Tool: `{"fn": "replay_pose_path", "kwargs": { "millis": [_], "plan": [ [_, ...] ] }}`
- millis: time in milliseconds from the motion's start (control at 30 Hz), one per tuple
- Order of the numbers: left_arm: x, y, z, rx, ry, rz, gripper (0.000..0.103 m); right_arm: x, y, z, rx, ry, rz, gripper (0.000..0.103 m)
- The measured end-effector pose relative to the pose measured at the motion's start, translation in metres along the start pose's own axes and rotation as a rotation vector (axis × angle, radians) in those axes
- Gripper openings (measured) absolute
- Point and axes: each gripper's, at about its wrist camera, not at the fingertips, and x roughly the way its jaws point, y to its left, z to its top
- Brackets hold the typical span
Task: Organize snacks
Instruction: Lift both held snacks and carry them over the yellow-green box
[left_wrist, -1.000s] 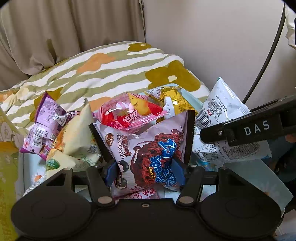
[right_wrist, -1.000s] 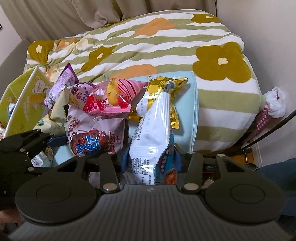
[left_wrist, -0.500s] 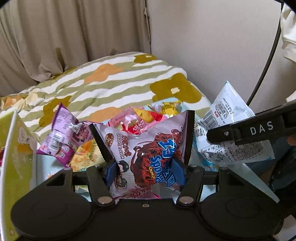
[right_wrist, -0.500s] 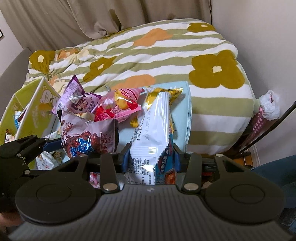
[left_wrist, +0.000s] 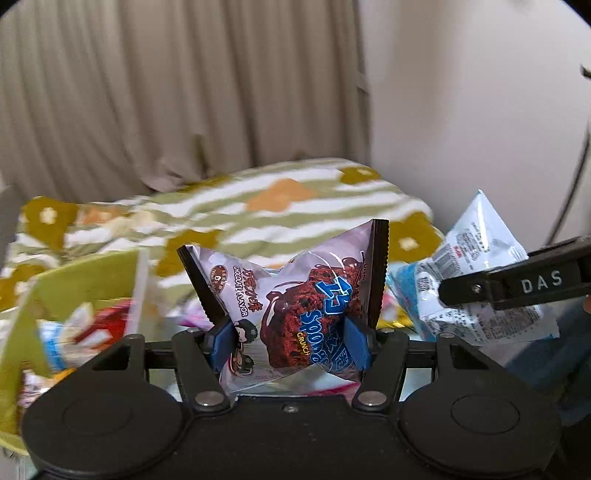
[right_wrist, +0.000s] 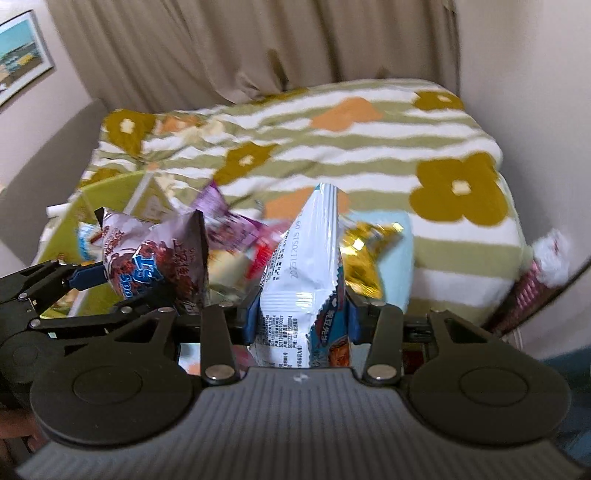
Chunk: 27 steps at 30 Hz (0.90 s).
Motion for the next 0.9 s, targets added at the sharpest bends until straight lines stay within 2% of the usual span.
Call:
{"fn": "replay_pose_path", "kwargs": {
  "millis": [267, 467, 700, 900],
  "plan": [
    [-0.033, 0.075, 0.003, -0.102, -0.035, 0.156, 0.066, 0.001, 0.067, 0.028, -0.096, -0.046, 0.125, 0.059],
    [-0.042, 0.151, -0.005, -0.155, -0.034, 0.201, 0.066, 0.018, 0.136, 0.046, -0.138, -0.062, 0.2, 0.059],
    [-0.034, 0.238, -0.023, -0.172, 0.012, 0.198, 0.066, 0.05, 0.221, 0.054, -0.109, -0.055, 0.226, 0.059],
    [-0.016, 0.286, -0.048, -0.153, 0.062, 0.106, 0.066, 0.079, 0.274, 0.048, -0.071, -0.028, 0.199, 0.059]
  ]
}}
